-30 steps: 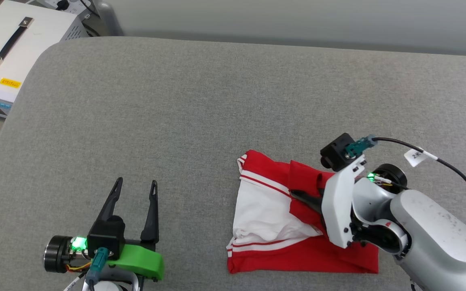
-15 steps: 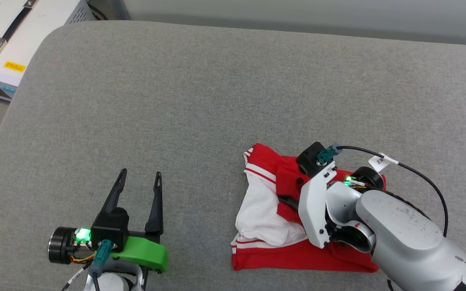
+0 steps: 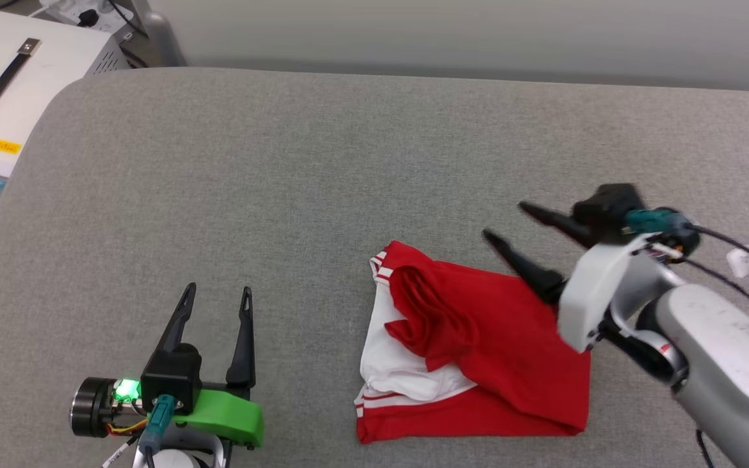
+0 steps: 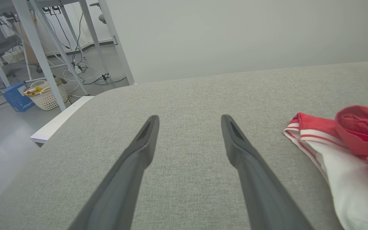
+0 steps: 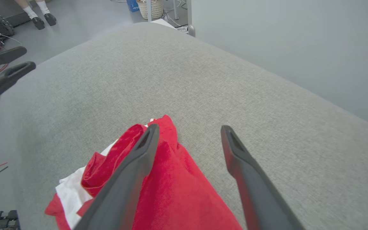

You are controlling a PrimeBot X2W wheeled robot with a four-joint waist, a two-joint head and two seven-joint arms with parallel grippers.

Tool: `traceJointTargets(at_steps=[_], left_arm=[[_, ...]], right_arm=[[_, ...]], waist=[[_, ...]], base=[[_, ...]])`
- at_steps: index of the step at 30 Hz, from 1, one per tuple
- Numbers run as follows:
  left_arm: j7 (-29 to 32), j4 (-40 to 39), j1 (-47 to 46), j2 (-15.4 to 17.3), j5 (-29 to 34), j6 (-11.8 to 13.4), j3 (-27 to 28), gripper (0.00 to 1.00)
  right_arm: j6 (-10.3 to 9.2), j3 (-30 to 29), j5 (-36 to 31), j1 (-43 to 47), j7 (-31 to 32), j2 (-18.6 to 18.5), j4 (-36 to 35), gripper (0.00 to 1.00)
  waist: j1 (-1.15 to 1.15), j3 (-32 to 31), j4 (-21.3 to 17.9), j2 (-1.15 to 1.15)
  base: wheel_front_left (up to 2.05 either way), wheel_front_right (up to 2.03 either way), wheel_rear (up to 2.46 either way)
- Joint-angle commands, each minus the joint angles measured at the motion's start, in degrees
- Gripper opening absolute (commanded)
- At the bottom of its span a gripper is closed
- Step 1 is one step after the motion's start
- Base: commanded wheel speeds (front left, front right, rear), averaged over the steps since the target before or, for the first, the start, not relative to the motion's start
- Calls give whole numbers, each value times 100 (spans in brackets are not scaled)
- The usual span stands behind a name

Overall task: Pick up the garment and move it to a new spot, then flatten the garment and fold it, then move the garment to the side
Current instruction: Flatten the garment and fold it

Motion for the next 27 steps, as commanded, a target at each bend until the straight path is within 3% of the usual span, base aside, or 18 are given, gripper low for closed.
traceJointTargets(at_steps=[1, 7, 13, 19, 27], left_arm=[[-33, -28, 52, 28, 34, 27, 15, 100], [-33, -86, 113, 26, 22, 32, 11, 100], [-33, -113, 128, 57, 25, 16, 5, 100], [-33, -136, 198, 80, 28, 13, -3, 100], [-33, -146, 350, 88, 5, 17, -5, 100]], right_arm=[[-6, -308, -191, 142, -201, -65, -69, 100], [-6, -1994, -1088, 1012, -1003, 214, -260, 100], [-6, -3391, -2204, 1891, -1741, 815, -397, 100], [-6, -4286, -3266, 2554, -2163, 1375, -527, 100], [-6, -4697, -3350, 3310, -2197, 2106, -1297, 100]], waist=[[0, -125, -147, 0], [0, -232, -315, 0], [0, -304, -424, 0], [0, -423, -469, 0], [0, -658, -424, 0]], base=[[0, 0, 0], [0, 0, 0], [0, 0, 0], [0, 0, 0], [0, 0, 0]])
